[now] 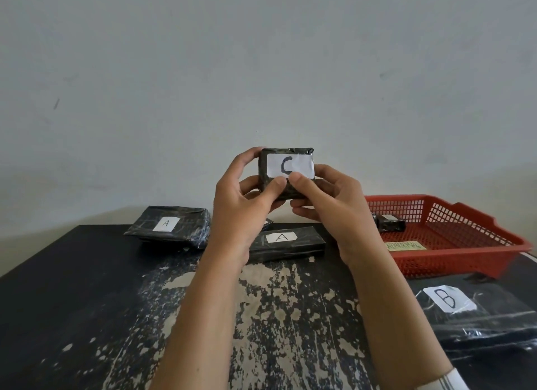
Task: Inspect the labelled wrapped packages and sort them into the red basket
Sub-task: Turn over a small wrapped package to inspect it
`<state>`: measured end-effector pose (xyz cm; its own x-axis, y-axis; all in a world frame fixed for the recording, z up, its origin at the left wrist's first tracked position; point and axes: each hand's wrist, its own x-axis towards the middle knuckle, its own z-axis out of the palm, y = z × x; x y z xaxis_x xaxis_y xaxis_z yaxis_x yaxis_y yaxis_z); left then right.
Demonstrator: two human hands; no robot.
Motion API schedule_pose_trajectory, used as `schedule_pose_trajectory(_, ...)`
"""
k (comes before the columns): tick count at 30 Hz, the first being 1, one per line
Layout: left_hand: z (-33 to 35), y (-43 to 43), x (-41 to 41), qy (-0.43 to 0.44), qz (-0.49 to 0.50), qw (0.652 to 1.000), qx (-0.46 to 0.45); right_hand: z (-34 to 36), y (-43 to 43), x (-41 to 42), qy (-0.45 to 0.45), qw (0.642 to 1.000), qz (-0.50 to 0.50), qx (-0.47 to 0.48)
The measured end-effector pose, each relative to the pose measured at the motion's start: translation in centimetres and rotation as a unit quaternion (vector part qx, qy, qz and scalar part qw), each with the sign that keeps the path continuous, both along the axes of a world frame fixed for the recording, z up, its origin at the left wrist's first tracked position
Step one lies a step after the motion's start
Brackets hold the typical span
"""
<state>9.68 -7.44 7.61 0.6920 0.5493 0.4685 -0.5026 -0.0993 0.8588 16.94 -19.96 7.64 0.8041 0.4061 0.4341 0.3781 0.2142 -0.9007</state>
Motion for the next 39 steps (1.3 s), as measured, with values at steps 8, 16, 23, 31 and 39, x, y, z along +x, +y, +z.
schedule_pose_trajectory(8,0.4,0.4,-0.5,0.030,-0.022,0.999,0.010,0.3,-0.5,-0.1,0.006,1.000,0.005,0.000)
schedule_pose_trajectory(16,0.6,0.8,-0.9,0.029,0.004,0.999,0.024,0.9,-0.6,-0.7,0.044,0.998,0.038,-0.001)
schedule_pose_trajectory(23,0.7,0.8,-1.1,0.057,-0.008,0.998,0.028,0.8,-0.8,-0.7,0.037,0.998,0.052,-0.016)
schedule_pose_trajectory(31,0.4,0.1,-0.7,0.038,0.043,0.997,0.046,0.9,-0.5,-1.1,0.060,0.996,0.052,-0.036)
schedule_pose_trajectory(39,0.3,0.8,-1.0,0.080,-0.046,0.994,0.051,0.7,-0.7,-0.7,0.063,0.998,0.028,-0.017)
